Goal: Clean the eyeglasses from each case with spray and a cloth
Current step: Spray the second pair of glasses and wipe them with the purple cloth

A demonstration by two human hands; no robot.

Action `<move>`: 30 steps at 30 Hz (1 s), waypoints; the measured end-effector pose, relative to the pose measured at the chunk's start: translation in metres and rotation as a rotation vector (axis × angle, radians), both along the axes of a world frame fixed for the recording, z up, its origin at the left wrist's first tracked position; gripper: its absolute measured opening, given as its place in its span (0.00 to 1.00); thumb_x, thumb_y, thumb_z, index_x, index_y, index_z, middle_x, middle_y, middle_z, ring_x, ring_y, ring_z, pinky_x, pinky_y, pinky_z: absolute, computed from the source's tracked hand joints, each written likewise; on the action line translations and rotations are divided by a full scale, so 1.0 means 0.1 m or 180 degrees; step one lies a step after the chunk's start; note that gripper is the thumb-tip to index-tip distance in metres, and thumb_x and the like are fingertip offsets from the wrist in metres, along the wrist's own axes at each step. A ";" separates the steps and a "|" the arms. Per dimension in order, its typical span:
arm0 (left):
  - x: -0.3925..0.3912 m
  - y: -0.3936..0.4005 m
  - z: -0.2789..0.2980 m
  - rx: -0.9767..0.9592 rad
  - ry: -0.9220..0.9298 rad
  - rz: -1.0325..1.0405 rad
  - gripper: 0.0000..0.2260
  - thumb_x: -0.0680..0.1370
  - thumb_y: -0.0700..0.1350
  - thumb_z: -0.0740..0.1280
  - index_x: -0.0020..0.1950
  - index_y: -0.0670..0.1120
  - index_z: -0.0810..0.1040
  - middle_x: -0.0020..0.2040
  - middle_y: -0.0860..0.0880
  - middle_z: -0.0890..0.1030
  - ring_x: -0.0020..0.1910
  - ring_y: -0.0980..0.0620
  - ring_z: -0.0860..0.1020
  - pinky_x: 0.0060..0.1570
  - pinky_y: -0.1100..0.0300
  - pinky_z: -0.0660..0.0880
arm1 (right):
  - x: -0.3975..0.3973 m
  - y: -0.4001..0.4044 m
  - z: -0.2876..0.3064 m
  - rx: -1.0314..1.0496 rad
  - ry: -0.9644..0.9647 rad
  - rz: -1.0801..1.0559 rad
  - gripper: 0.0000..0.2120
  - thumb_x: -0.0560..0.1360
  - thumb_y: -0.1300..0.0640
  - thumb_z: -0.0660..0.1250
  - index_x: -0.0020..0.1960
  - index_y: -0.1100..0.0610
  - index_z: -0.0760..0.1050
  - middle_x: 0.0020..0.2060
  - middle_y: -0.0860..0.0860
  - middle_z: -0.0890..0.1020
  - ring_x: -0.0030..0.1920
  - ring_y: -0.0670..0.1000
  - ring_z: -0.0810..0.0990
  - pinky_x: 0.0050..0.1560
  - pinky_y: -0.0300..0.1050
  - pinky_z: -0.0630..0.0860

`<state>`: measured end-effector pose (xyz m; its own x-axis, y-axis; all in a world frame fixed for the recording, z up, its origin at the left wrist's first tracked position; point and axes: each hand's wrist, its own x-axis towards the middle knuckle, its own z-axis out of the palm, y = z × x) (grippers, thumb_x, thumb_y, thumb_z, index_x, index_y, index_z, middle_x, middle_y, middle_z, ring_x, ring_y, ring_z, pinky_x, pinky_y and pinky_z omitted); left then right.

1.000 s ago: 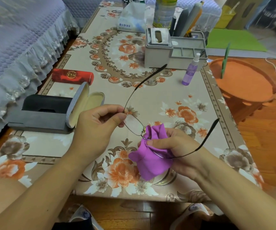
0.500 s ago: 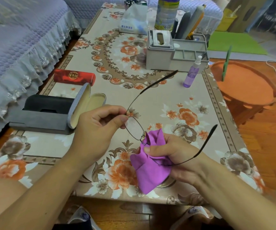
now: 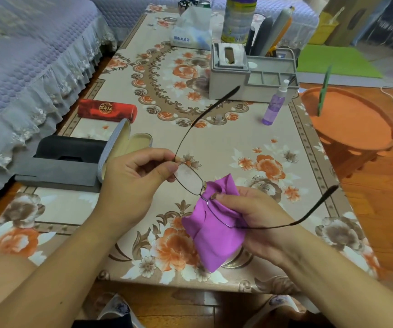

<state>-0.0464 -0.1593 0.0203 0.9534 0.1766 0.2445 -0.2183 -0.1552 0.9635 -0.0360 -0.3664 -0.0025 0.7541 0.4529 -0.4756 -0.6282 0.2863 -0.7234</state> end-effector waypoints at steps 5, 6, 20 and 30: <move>-0.02 0.02 -0.02 0.0229 -0.0123 0.0056 0.11 0.75 0.32 0.71 0.46 0.49 0.83 0.39 0.53 0.85 0.37 0.57 0.81 0.44 0.68 0.78 | 0.05 -0.07 0.00 -0.0157 -0.0094 0.0099 0.08 0.74 0.60 0.71 0.48 0.65 0.82 0.42 0.60 0.83 0.41 0.56 0.82 0.49 0.47 0.79; -0.02 0.02 -0.02 0.0272 -0.0175 0.0123 0.12 0.75 0.32 0.71 0.46 0.50 0.83 0.40 0.53 0.85 0.37 0.57 0.81 0.44 0.68 0.78 | 0.08 -0.12 0.03 -0.0256 -0.0163 0.0288 0.07 0.74 0.61 0.73 0.49 0.65 0.81 0.42 0.61 0.83 0.42 0.56 0.82 0.49 0.47 0.80; 0.01 0.07 0.00 0.0280 -0.0293 0.0217 0.14 0.76 0.31 0.70 0.46 0.52 0.82 0.38 0.61 0.84 0.37 0.62 0.81 0.43 0.71 0.76 | 0.41 -0.51 0.23 -0.1567 -0.0769 0.0094 0.08 0.81 0.61 0.66 0.53 0.63 0.82 0.48 0.55 0.87 0.47 0.53 0.85 0.45 0.42 0.80; -0.04 -0.16 -0.08 0.0003 0.0051 -0.0515 0.05 0.69 0.42 0.73 0.44 0.48 0.85 0.41 0.55 0.86 0.44 0.59 0.83 0.49 0.68 0.77 | 0.37 -0.32 0.45 -0.0448 -0.0533 -0.0137 0.20 0.83 0.47 0.58 0.64 0.58 0.79 0.60 0.57 0.84 0.63 0.56 0.82 0.59 0.53 0.81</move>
<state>-0.0502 -0.1754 0.0128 0.9732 0.0202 0.2291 -0.2251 -0.1202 0.9669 0.0007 -0.3979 0.0428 0.8451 0.3566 -0.3984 -0.4853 0.1991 -0.8514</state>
